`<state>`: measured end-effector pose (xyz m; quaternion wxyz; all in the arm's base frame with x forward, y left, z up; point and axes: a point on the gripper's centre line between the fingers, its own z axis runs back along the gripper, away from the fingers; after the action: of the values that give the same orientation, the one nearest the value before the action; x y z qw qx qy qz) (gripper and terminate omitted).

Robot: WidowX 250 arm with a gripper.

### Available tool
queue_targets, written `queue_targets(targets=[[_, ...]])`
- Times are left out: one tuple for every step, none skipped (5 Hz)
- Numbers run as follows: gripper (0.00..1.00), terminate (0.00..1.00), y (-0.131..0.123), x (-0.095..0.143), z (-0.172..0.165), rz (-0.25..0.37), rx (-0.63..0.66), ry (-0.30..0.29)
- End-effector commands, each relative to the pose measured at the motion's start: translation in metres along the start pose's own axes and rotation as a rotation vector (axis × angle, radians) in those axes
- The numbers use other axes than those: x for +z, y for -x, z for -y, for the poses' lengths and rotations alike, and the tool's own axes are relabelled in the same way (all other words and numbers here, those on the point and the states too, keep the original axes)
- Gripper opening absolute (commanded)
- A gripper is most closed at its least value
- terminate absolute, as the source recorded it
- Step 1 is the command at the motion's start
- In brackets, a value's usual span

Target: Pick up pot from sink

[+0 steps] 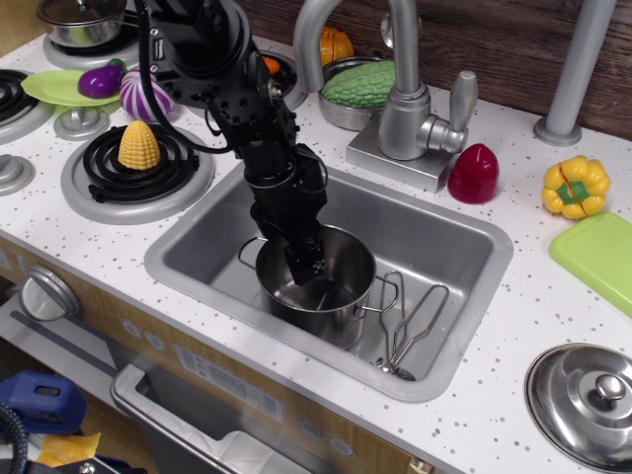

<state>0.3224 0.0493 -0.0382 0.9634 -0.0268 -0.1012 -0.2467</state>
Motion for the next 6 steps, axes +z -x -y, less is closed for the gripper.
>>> queue_targets(targets=[[0.00, 0.00, -0.011, 0.015, -0.005, 0.027, 0.016, -0.037], [0.00, 0.00, -0.015, 0.024, 0.003, 0.005, -0.001, -0.094], [0.00, 0.00, -0.015, 0.032, 0.010, -0.002, -0.015, -0.143], [0.00, 0.00, -0.027, 0.054, 0.010, -0.052, -0.074, -0.205], [0.00, 0.00, -0.033, 0.074, 0.003, -0.076, -0.105, -0.218], [0.00, 0.00, -0.043, 0.092, -0.002, -0.117, -0.124, -0.212]])
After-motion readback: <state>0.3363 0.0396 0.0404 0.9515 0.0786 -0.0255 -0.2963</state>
